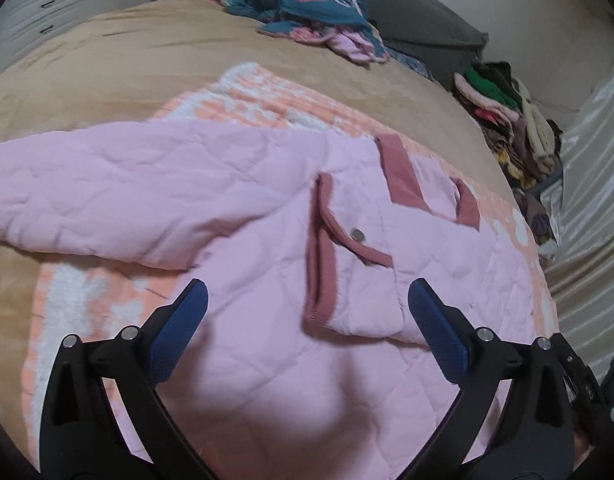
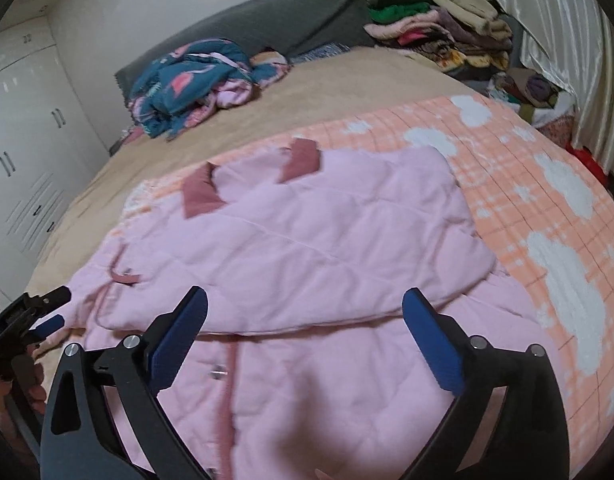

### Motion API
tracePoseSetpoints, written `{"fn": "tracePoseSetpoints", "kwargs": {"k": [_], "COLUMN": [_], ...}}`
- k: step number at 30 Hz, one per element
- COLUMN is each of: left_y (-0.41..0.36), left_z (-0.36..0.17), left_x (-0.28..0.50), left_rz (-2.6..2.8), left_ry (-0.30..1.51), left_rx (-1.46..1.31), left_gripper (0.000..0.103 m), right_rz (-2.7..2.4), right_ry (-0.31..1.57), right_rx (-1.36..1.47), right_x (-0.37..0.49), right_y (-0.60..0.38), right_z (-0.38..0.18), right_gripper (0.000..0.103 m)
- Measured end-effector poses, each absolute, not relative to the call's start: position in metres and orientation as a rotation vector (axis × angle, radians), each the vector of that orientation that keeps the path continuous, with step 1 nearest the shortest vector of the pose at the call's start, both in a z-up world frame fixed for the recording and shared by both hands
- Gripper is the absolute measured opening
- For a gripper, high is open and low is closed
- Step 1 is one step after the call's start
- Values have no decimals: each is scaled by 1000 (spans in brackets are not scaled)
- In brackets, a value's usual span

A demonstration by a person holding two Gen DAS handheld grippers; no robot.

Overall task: Fold large clothes
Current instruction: 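Move the left tool over the other pink sleeve toward its cuff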

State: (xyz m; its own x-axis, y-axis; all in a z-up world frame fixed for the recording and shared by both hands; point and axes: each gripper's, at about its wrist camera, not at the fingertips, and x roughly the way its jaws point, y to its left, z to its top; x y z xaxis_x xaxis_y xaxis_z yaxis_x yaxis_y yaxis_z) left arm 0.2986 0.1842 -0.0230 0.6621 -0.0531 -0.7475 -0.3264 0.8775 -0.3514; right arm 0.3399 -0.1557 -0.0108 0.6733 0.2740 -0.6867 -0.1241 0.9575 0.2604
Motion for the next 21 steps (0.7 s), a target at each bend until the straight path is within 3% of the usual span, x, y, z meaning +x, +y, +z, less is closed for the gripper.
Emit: {"fn": "tracePoseSetpoints", "kwargs": {"k": [21], "left_y": [279], "left_z": [-3], "left_x": [258], "left_rz": [449], "left_ry": [756], "left_rx": [-505], "left_gripper": [94], "right_rz": [453], "right_ry": [700], "right_rx": [92], "right_x": [312], "right_y": [-19], "right_z": [45], "right_gripper": [98]}}
